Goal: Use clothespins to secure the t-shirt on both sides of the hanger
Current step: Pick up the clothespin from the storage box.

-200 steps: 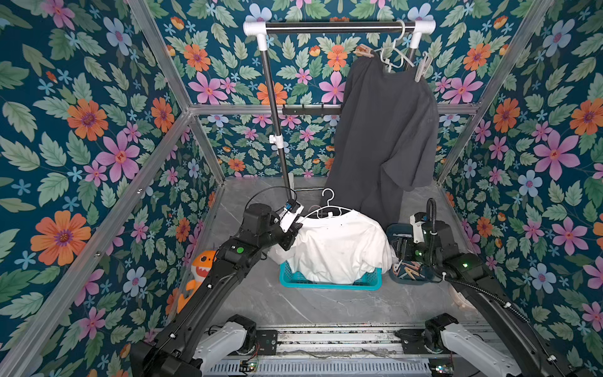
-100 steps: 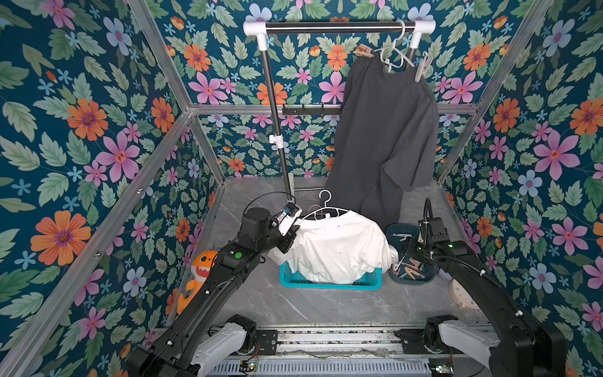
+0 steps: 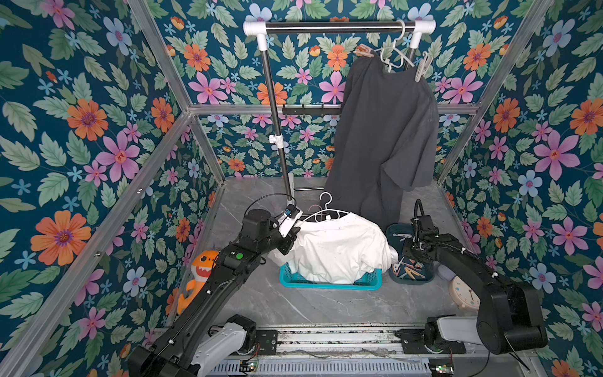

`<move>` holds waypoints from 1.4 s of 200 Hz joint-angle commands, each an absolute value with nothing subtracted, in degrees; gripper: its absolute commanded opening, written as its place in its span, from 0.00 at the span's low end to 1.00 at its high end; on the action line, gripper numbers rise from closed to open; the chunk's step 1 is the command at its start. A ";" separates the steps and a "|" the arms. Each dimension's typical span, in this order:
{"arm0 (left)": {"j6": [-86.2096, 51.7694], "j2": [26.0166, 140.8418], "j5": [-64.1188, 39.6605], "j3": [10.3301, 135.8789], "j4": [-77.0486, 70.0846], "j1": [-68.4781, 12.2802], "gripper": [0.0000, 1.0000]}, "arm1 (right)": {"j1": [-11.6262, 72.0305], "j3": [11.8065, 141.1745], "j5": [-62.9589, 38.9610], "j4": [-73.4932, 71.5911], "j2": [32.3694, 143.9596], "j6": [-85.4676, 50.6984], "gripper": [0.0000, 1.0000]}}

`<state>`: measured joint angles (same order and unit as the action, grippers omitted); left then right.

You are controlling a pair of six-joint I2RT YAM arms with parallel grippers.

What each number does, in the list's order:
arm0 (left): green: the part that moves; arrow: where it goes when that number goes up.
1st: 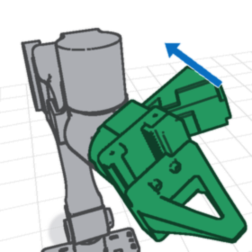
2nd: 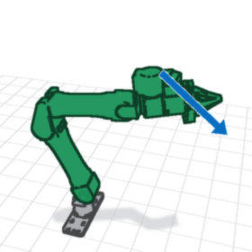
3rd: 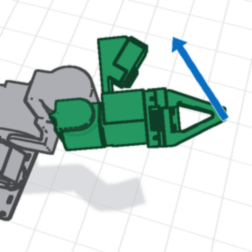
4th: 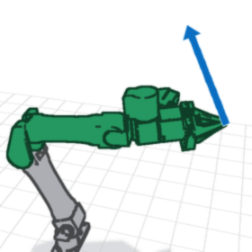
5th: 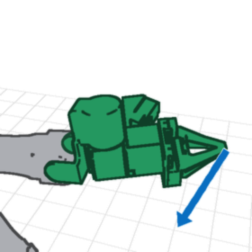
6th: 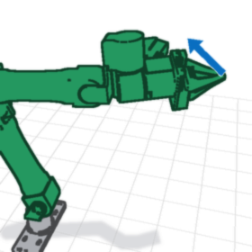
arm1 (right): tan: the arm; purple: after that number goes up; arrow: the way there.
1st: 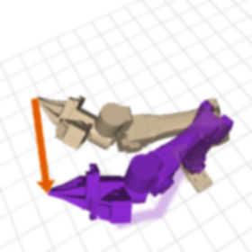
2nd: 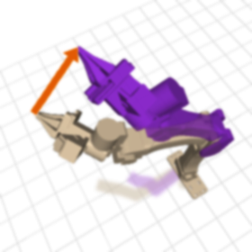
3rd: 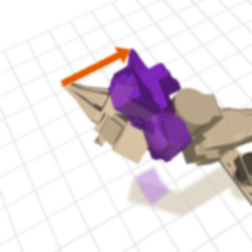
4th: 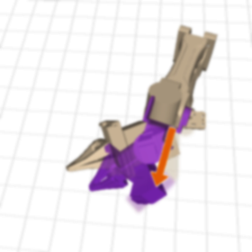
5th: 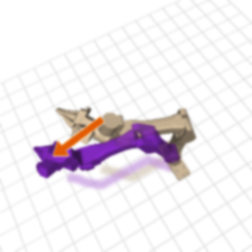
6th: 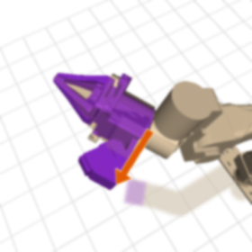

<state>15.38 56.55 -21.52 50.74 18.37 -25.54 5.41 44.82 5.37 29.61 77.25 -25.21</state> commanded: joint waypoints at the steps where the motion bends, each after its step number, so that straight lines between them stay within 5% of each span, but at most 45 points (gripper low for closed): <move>1: 15.47 56.78 -22.87 50.71 15.55 -25.58 0.00 | 4.87 45.20 7.17 27.14 79.20 -24.79 0.45; 123: 15.65 56.10 -23.25 50.58 15.12 -25.58 0.00 | 3.08 50.80 4.42 27.62 87.10 -22.12 0.37; 193: 14.46 56.39 -20.34 50.76 14.85 -25.58 0.00 | 3.36 52.05 -8.82 30.05 86.30 -17.13 0.43; 280: 14.90 54.72 -17.80 50.64 15.31 -25.58 0.00 | 7.03 52.42 -4.72 35.09 88.98 -17.13 0.46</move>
<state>15.14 55.35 -18.52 50.76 17.65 -25.56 6.96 53.54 -6.17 32.80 89.62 -17.41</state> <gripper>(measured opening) 0.093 0.463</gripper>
